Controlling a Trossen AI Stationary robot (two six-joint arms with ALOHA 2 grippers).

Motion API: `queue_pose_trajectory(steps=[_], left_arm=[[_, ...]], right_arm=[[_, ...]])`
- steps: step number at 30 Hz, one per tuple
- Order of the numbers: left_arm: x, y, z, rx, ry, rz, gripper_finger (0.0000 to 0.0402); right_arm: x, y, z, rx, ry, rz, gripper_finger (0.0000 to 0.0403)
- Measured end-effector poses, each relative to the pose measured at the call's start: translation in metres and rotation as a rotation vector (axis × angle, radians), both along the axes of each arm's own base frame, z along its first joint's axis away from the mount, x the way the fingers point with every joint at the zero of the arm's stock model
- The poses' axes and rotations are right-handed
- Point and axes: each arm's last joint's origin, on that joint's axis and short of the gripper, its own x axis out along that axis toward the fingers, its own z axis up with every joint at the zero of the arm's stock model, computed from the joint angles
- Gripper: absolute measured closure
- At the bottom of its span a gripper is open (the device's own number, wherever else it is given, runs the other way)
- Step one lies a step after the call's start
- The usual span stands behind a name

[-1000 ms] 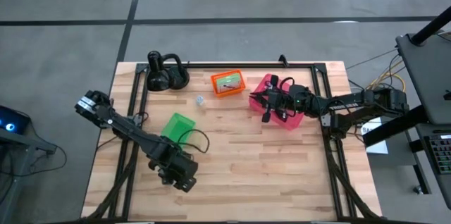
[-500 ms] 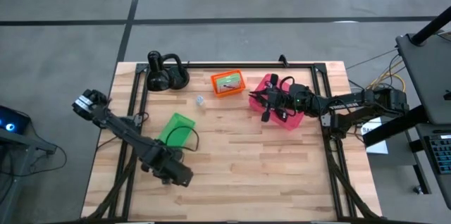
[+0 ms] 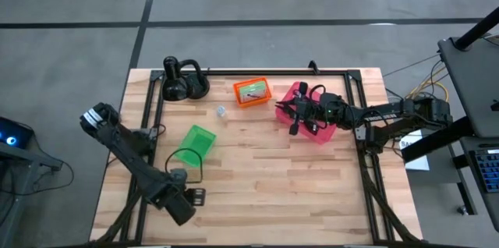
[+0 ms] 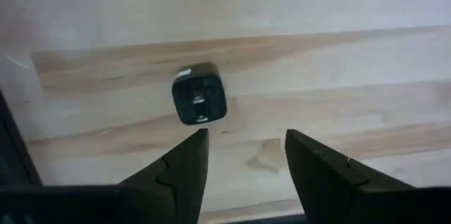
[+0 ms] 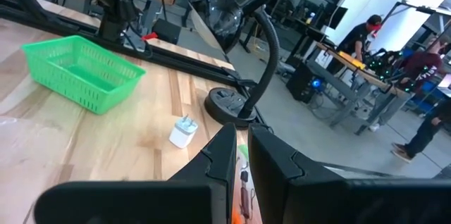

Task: Pick and place items into bin
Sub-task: Put the black charger adapter into the green basket

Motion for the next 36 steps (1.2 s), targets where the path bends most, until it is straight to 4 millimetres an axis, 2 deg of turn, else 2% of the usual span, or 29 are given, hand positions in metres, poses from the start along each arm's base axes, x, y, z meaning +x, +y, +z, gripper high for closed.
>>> queue_pose_trajectory(steps=[7, 14, 19, 23, 36], left_arm=[[0.007, -0.005, -0.018, 0.045, 0.053, 0.002, 0.0228], [0.001, 0.000, -0.007, 0.039, 0.072, 0.001, 0.0228], [-0.003, 0.002, -0.007, 0.034, 0.147, -0.006, 0.0228], [-0.003, 0.001, -0.007, 0.040, 0.134, -0.004, 0.0228], [0.002, -0.006, -0.025, 0.088, 0.166, -0.011, 0.0228]], right_arm=[[0.000, 0.000, -0.001, 0.004, 0.005, 0.000, 0.0374], [-0.001, 0.000, -0.003, 0.010, 0.029, 0.000, 0.0374], [0.000, 0.000, -0.005, 0.012, 0.038, 0.000, 0.0374], [0.000, 0.000, -0.006, 0.010, 0.041, 0.000, 0.0374], [0.000, 0.000, -0.006, 0.011, 0.044, -0.001, 0.0374]])
